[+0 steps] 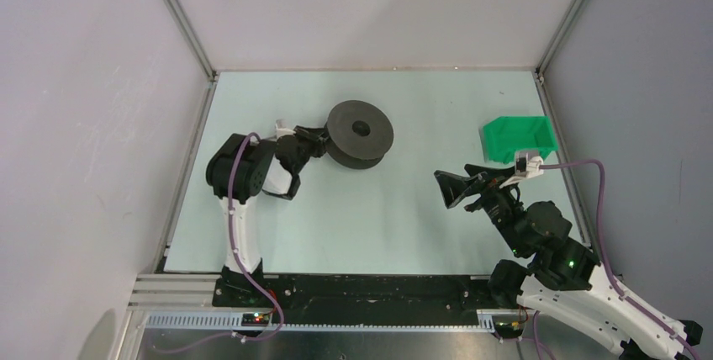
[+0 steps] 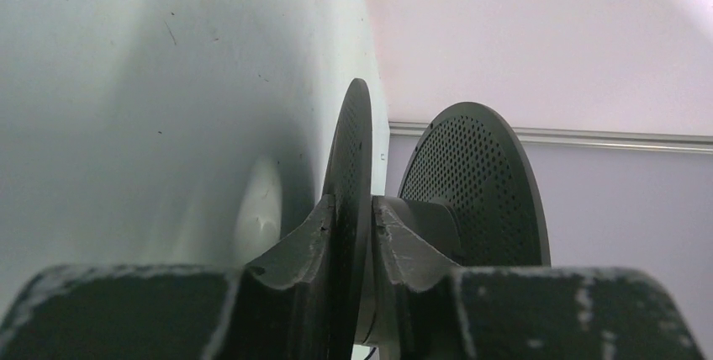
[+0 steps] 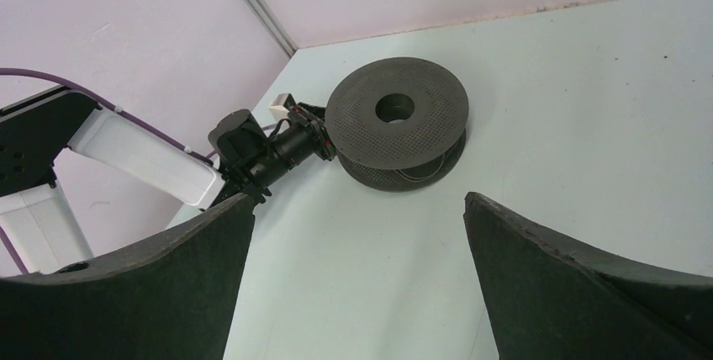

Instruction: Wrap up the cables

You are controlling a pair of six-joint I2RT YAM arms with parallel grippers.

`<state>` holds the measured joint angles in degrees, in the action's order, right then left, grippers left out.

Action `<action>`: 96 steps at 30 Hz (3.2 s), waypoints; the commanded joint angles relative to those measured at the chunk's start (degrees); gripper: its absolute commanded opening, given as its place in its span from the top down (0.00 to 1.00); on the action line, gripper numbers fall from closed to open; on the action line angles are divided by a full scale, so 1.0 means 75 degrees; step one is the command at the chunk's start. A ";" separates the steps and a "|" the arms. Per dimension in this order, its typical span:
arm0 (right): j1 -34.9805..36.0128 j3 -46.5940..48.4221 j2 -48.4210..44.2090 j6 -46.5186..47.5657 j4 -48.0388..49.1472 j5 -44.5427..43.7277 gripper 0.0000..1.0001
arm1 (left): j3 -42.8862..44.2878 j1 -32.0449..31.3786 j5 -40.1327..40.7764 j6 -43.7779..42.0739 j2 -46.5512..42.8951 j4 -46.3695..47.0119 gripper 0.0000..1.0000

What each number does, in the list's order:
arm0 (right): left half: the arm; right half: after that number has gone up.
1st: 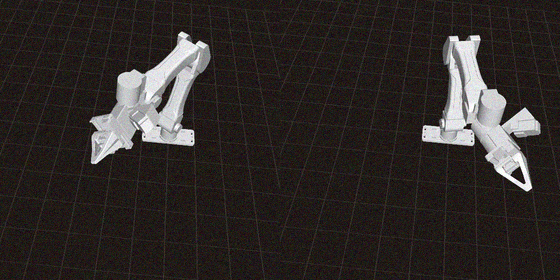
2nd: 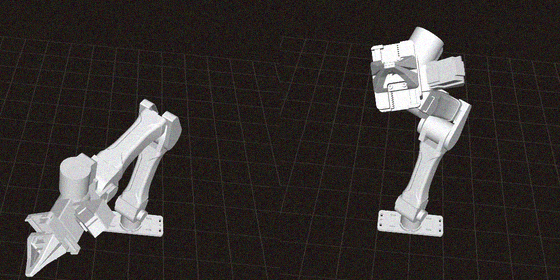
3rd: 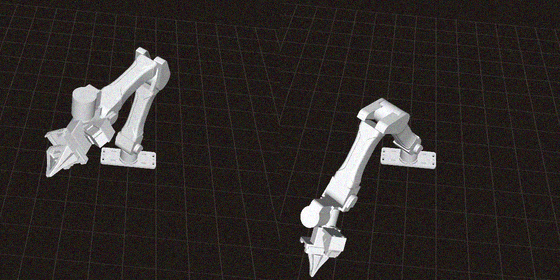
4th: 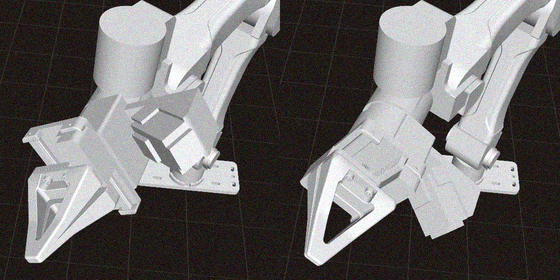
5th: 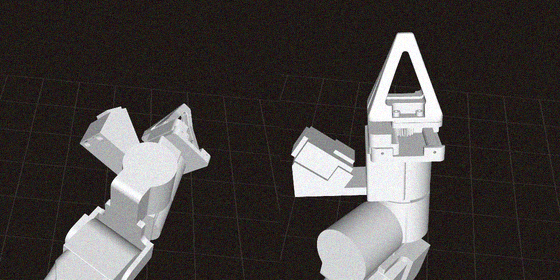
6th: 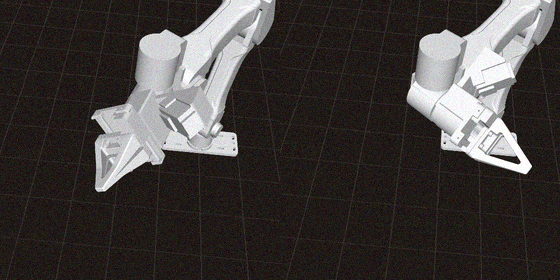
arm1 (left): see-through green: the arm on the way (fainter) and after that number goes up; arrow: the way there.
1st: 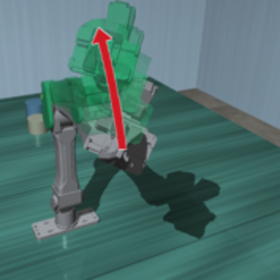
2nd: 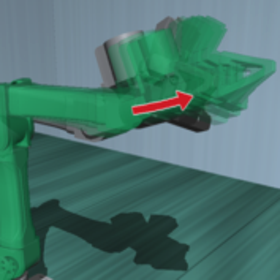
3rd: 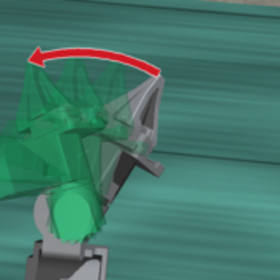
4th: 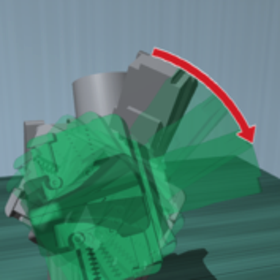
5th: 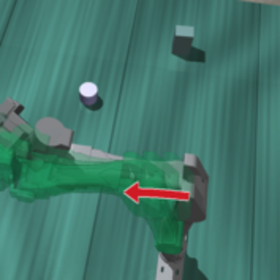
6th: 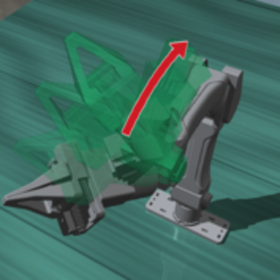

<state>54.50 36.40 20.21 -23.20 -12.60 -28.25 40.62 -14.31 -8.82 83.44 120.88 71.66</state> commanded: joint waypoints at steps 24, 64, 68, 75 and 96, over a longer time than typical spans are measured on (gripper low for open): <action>-0.0048 -0.0104 -0.0150 0.0050 0.0013 -0.0101 0.01 | -0.1034 0.0559 0.0288 -0.0725 -0.1199 0.0007 0.53; -0.0242 -0.0143 0.0223 -0.0242 -0.0285 -0.0212 0.01 | -0.1842 0.1220 0.1494 -0.1788 -0.4673 -0.4313 0.55; -0.0242 -0.0220 0.0477 -0.0438 -0.0822 -0.0715 0.01 | -0.1241 0.1246 0.0864 -0.2800 -0.5667 -0.5555 0.48; -0.0270 -0.0225 0.0618 -0.0823 -0.1279 -0.1027 0.01 | -0.0555 0.1207 -0.0496 -0.3807 -0.7326 -0.6658 0.13; -0.0277 0.0624 0.0232 -0.1143 -0.2017 -0.0761 0.01 | 0.0637 -0.1316 -0.1421 -0.8830 -1.0899 -0.9508 0.00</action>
<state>52.60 36.14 21.17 -31.33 -27.20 -34.52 47.97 -23.86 -21.10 23.38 40.47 2.33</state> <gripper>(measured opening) 0.993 0.995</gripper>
